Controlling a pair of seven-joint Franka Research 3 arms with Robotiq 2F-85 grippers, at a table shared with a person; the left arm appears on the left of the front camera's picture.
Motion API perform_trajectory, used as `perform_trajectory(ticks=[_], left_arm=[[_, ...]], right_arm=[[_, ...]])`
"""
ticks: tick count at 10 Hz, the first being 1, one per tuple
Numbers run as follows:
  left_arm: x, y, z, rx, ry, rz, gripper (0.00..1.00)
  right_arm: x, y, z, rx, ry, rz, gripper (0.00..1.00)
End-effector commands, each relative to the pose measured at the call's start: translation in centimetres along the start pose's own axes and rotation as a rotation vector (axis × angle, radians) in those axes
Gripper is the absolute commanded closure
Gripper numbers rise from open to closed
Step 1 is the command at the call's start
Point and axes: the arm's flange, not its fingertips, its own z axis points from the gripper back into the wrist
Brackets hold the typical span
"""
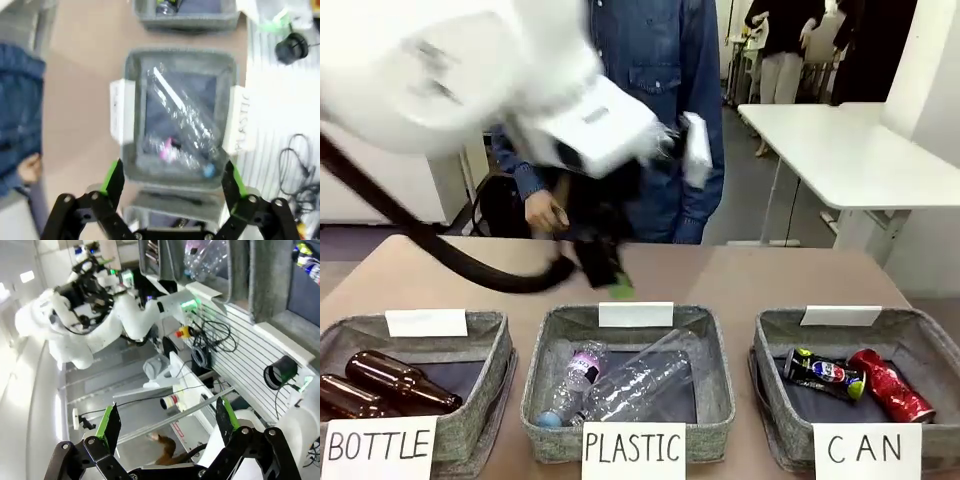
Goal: Sort the can waste into the basket.
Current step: Pick up the can waste from the table and place it in the right Fabric basket.
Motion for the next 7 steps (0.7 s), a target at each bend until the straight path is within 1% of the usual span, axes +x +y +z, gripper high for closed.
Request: perform_trajectory(ticks=[1, 2, 3, 4, 5, 6, 7], left_arm=[[-7.7, -0.2, 4.7, 0.012, -0.095, 0.342, 0.00], [-13.5, 1.5, 7.3, -0.009, -0.188, 0.761, 0.00], [-19.3, 2.8, 8.7, -0.163, -0.349, 1.049, 0.00], [-25.1, 3.2, 8.7, -0.231, -0.519, 1.176, 0.00], [-30.2, 2.6, 7.9, -0.293, -0.751, 1.236, 0.00], [-35.1, 0.7, 6.9, -0.316, -1.081, 1.196, 0.00], [-38.5, -1.4, 5.9, -0.255, -1.334, 1.150, 0.00]], right_arm=[[3.2, 1.9, -4.7, 0.026, 0.061, 0.014, 0.00], [4.6, 3.4, -7.5, 0.117, 0.074, 0.014, 0.00], [5.5, 4.7, -9.3, 0.230, 0.081, -0.017, 0.00], [6.4, 5.6, -10.6, 0.266, 0.035, -0.050, 0.00], [7.1, 6.2, -11.2, 0.255, -0.044, -0.073, 0.00], [7.5, 6.3, -11.3, 0.217, -0.156, -0.061, 0.00], [7.6, 5.8, -10.8, 0.196, -0.164, -0.066, 0.00]])
